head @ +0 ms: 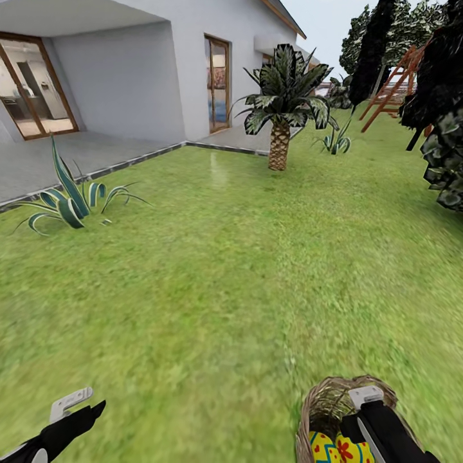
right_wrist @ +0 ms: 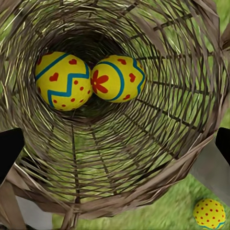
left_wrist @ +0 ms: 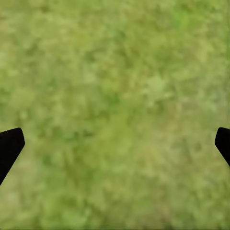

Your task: Take the three Easter eggs out of the wicker basket on the lawn in the garden, then place them on the lawn next to a single tree (choose any tree) so that all three eggs are next to the same tree and none are left in the basket.

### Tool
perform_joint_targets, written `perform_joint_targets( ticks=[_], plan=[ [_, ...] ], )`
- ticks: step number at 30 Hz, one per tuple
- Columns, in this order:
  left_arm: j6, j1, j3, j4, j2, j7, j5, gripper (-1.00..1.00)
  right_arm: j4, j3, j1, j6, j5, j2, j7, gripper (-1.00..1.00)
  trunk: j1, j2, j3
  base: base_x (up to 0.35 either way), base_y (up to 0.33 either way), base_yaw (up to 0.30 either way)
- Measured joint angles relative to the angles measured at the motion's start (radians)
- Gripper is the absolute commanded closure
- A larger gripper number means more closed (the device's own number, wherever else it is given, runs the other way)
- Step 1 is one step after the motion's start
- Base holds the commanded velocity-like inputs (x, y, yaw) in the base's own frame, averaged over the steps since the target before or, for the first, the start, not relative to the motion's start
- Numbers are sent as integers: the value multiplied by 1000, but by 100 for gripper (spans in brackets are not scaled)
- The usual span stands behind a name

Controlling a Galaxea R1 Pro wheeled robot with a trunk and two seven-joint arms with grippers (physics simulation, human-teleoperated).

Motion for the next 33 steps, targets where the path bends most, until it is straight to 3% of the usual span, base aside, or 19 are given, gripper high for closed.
perform_joint_targets(
  ticks=[28,30,33],
  plan=[
    [0,0,-2,0,-5,-1,-1,-100,0,-4,0,0,-1,-1,1,-100,107,-196,-88,0,0,0],
    [0,0,-2,0,-5,-1,-1,-100,0,-5,0,0,0,-7,17,-100,115,-210,-94,0,0,0],
    [1,0,-2,1,-5,-1,-1,-100,1,-27,0,2,1,-44,110,-100,127,-231,-103,0,0,0]
  ],
)
